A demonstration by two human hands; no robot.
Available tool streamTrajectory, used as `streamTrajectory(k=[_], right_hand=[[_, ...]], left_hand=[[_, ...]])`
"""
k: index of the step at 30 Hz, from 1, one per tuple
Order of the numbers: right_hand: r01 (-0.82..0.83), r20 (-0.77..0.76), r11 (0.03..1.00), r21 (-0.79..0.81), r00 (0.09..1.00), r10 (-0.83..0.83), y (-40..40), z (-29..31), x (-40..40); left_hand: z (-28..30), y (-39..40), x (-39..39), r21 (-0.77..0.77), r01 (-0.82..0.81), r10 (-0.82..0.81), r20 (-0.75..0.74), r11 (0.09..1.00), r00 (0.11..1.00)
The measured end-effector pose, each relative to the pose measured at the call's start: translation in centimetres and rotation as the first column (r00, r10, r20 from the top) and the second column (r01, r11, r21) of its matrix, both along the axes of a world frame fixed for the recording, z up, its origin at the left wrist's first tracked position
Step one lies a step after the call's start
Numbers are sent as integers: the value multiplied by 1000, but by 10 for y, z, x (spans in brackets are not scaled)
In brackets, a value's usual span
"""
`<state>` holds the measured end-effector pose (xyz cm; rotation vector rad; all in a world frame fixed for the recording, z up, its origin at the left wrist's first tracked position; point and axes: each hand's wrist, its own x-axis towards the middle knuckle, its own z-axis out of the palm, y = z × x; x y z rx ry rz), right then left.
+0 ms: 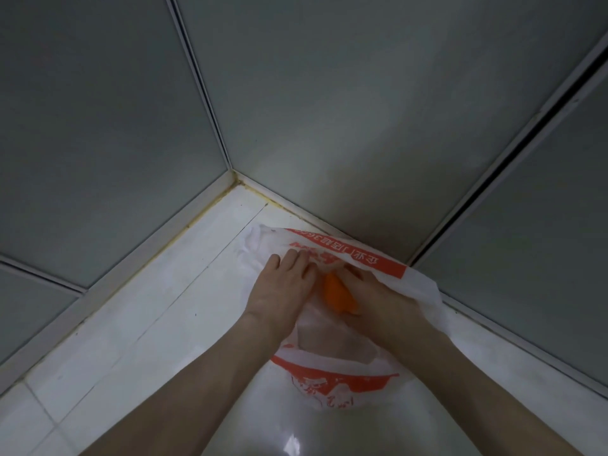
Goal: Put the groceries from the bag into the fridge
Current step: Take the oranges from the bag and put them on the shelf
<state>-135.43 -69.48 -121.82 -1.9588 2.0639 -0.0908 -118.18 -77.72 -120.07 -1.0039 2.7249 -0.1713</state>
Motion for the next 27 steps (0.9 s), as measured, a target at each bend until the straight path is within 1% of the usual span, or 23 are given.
streamTrajectory(k=[3,5,8,12,14,18,20,22,23,25,27], right_hand=[[-4,-25,1000,-6,1000,3,0,-4,-1],[-17,-39,1000,24,999,18,-2,1,-3],[-12,15,998,60,1000,11,-4,6,-3],[-11,-64,999,44,998,14,0,6,-1],[-7,-74,999,41,997,10,2,6,-1],[33,-94,999,19,995,-32,12,20,2],[77,-118,997,16,990,-75,21,31,4],[92,-147,994,-62,984,-101,34,40,7],[99,-135,988,-115,984,-114,39,44,7],[142,-62,978,-156,986,-153,47,57,10],[178,-62,965,-191,979,-192,52,68,12]], left_hand=[[-3,2,-4,21,-59,59,7,998,998],[-3,4,-5,17,-45,45,-15,999,999],[-2,7,-3,17,-23,24,-76,1000,997],[-5,16,3,35,-14,19,-141,999,990],[-5,19,5,32,-9,15,-186,999,983],[1,25,11,86,-27,51,-287,996,956],[12,28,13,144,-62,104,-306,988,946],[21,30,16,193,-96,161,-358,976,920],[26,31,17,207,-103,179,-394,973,902],[40,35,18,236,-107,205,-443,966,873],[53,38,19,292,-143,266,-441,946,857]])
